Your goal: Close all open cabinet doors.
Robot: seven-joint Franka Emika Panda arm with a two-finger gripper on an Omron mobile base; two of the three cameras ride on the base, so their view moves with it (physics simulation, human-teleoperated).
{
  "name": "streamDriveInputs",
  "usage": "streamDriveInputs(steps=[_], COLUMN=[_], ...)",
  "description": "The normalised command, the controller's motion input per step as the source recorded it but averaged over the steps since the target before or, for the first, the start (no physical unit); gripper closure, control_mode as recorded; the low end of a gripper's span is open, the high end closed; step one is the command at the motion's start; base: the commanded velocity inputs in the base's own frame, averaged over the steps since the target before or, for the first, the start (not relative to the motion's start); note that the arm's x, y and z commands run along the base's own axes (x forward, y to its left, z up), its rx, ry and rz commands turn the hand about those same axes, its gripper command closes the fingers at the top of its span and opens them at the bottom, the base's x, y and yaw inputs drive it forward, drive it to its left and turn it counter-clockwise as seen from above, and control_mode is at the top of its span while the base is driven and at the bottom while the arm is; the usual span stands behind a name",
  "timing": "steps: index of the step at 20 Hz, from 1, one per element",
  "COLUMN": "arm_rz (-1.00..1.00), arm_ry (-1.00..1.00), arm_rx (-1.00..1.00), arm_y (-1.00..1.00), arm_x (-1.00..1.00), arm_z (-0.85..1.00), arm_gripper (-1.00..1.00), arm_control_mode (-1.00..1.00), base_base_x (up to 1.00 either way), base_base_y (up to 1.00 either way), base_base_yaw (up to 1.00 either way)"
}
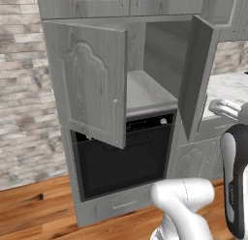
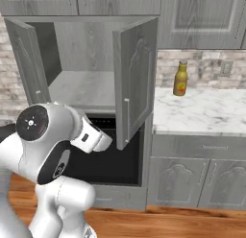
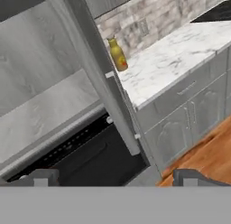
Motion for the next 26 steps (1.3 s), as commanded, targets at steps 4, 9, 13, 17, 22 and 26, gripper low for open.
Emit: streamDriveInputs(steps=[4, 9, 13, 17, 22, 26], arm_rz=[0.0, 0.06, 0.13, 0.13, 0.06, 0.16], arm_ry=[-0.24, -0.29, -0.08, 0.0, 0.0, -0.03], arm_rx=[0.01, 0.07, 0.0, 0.0, 0.06, 0.09], arm_y=[-0.41, -0.33, -0.26, -0.23, -0.32, -0.58], arm_x=[0.13, -0.63, -0.1, 0.06, 0.0, 0.0], arm_z=[0.27, 0.54, 0.24, -0.01, 0.0, 0.0], arm_gripper=[-1.0, -1.0, -1.0, -1.0, -1.0, -1.0], arm_control_mode=[-1.0, -1.0, -1.0, -1.0, -1.0, -1.0], base_base_x=[0.0, 0.0, 0.0, 0.0, 0.0, 0.0], base_base_y=[0.0, 0.0, 0.0, 0.0, 0.0, 0.0], base_base_yaw=[0.0, 0.0, 0.0, 0.0, 0.0, 0.0])
